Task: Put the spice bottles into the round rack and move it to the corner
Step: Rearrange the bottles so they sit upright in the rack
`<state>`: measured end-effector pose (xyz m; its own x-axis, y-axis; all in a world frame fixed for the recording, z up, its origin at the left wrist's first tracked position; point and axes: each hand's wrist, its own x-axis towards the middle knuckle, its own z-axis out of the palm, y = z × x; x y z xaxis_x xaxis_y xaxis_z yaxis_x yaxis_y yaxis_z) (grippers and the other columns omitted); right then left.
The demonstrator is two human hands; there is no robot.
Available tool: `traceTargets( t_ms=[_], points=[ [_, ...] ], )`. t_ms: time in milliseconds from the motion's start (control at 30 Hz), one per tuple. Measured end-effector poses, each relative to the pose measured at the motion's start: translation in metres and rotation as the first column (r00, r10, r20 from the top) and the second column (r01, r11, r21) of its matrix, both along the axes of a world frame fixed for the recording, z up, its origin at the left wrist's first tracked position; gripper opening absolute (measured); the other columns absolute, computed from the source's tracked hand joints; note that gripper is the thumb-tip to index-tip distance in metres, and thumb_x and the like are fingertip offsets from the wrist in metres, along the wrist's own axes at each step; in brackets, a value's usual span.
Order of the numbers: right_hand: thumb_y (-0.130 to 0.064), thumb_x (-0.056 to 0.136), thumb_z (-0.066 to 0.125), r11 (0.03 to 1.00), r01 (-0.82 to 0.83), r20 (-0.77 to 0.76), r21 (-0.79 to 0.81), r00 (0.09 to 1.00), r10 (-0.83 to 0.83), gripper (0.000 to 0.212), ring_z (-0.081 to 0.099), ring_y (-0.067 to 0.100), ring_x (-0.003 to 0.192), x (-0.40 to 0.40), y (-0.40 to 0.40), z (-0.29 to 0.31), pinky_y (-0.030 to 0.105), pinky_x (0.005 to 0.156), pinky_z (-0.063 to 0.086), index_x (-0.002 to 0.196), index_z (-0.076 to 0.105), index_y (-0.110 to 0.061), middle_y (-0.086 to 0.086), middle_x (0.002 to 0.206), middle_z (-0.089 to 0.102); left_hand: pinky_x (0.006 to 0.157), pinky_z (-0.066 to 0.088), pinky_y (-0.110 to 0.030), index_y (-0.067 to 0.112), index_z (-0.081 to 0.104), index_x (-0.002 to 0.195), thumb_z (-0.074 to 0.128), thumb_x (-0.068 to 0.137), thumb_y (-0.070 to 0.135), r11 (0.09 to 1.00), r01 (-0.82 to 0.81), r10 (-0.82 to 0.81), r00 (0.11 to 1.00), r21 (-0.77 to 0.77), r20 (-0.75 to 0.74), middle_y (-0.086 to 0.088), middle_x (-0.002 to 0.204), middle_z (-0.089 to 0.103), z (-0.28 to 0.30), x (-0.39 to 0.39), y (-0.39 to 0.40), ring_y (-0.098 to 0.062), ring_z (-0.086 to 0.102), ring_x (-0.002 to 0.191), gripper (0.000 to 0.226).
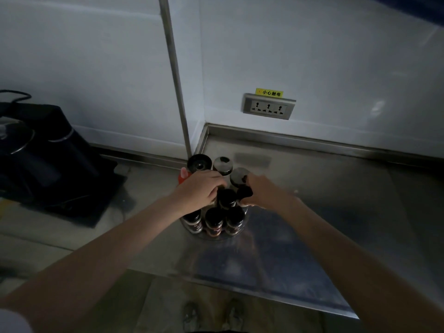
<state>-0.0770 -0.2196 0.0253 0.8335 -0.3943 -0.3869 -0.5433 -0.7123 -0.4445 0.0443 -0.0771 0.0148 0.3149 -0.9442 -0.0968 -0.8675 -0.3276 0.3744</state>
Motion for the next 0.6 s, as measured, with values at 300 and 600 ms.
traceTargets(
  t_ms=[300,600],
  points=[
    [-0.025,0.077,0.072,0.982,-0.107,0.128,-0.154,0.984,0.127,0.027,0.062,0.028,0.098,0.008,0.004,0.021,0.039,0.086,0.050,0.095,0.065,-0.006,0.013,0.102,0.067,0.099,0.044,-0.051,0.013,0.069,0.096,0.055,0.082,0.011,0.970,0.016,0.023,0.987,-0.241,0.157,-0.001,0.100,0.071,0.004,-0.008,0.032,-0.022,0.066,0.095,0.019],
    [-0.033,0.074,0.072,0.905,-0.329,-0.080,-0.271,0.944,0.320,0.057,0.053,0.028,0.110,0.006,0.031,0.016,0.031,0.081,0.041,0.118,0.049,-0.006,0.012,0.123,0.051,0.102,0.040,-0.046,0.016,0.060,0.117,0.073,0.072,0.029,0.981,0.192,-0.186,0.962,-0.009,0.200,-0.003,0.120,0.063,-0.016,-0.021,0.038,-0.025,0.053,0.119,0.048]
  ],
)
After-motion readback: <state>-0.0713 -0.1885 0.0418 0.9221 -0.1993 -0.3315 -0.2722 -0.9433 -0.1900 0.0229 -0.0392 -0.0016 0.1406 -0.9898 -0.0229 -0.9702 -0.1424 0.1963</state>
